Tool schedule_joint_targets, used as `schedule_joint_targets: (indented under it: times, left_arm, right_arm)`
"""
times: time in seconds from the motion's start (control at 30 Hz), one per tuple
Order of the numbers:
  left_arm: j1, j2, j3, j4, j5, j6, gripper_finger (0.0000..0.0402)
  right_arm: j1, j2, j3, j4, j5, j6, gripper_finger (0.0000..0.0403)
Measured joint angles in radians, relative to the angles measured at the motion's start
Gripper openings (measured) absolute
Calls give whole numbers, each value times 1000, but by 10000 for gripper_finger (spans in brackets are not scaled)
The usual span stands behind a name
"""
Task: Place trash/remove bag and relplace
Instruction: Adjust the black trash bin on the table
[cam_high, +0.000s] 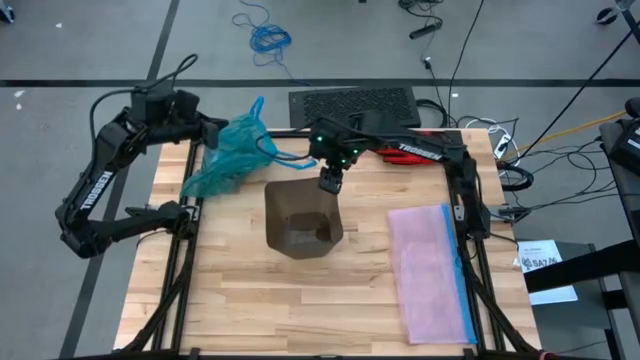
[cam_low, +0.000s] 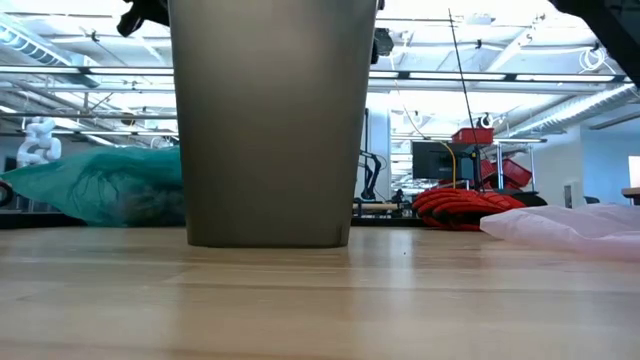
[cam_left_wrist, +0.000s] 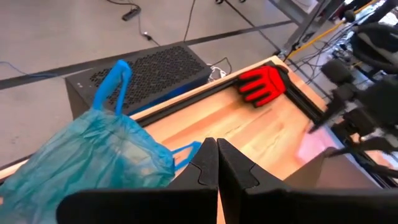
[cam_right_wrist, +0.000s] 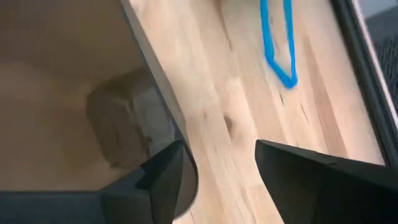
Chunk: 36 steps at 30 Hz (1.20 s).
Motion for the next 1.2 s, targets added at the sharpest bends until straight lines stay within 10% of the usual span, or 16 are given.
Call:
schedule_joint_targets:
  times: [0.4,0.9,1.2]
  left_arm:
    - [-11,-4,0,65,-1,-81,0]
    - [-26,0,0,107,2,-103,0]
    - [-26,0,0,102,8,-97,0]
  right_arm:
    - [-19,22,0,-112,-1,-46,11]
    - [19,-13,0,-218,-50,32,7]
    - [18,-34,0,-217,-53,64,98]
